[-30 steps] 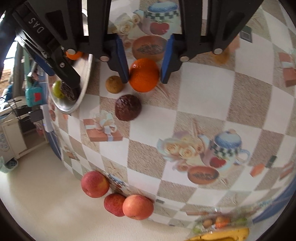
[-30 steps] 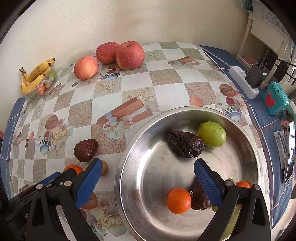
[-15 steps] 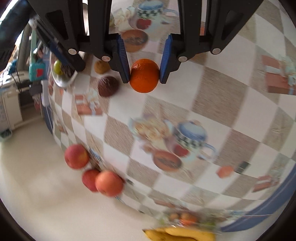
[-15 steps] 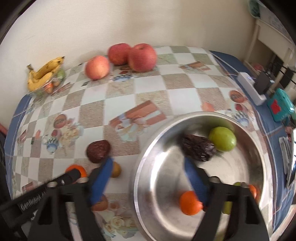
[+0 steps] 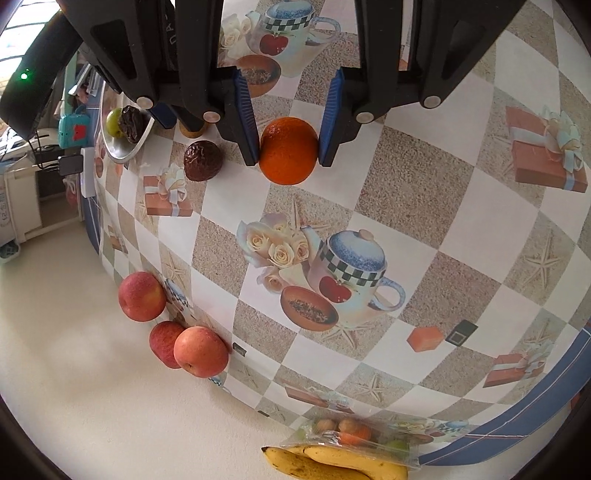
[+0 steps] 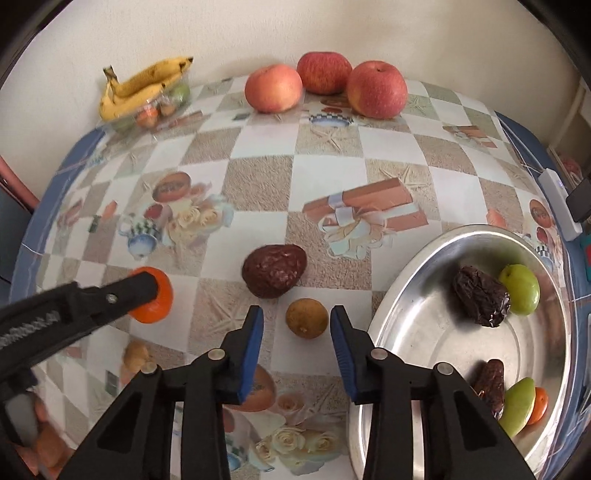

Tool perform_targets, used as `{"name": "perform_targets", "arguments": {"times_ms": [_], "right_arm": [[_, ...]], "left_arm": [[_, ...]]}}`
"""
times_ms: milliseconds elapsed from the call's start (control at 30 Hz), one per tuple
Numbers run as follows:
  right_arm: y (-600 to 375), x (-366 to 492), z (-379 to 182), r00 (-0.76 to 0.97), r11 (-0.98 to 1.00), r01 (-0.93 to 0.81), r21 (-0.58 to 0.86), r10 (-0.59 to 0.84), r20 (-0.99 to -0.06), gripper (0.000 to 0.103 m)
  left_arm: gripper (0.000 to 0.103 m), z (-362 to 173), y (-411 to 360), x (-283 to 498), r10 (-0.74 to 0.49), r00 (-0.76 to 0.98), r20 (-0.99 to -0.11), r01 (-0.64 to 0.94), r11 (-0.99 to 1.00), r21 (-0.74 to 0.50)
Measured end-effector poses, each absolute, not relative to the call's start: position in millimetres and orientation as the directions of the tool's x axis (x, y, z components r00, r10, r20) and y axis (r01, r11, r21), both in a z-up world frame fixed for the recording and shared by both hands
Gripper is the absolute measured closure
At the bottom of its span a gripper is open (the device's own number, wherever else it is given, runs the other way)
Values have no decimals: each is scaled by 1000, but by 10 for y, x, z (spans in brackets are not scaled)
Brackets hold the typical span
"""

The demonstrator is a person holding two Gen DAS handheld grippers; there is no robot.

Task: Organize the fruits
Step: 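Grasp an orange with the left tool while the right tool grasps a small brown fruit, then carry the orange and brown fruit into the steel bowl and open both tools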

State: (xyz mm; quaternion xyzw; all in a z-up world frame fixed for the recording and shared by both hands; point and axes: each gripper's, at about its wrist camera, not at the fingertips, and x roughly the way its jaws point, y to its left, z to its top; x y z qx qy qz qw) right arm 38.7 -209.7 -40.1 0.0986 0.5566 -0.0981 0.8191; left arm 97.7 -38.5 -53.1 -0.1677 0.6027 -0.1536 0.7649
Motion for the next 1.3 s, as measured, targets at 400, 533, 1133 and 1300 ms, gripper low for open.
{"name": "perform_targets", "arguments": {"times_ms": [400,533,1133,1300], "right_arm": [[-2082,418,-475,346,964,265,20,-75,-935,75],[-2114,402,-444,360,956,272,109,4,-933,75],[-2665,20,80,416,888,456,59,-154,-896,75],[-3080,-207,11,355,807,588,57,-194,-914,75]], "left_arm": [[68,-560,-358,979,-428,223,-876,18,900,-435],[68,-533,-345,979,-426,233,-874,16,900,-435],[68,-291,-747,776,-466,236,-853,147,885,-442],[68,-224,-1034,636,-495,206,-844,237,862,-448]]}}
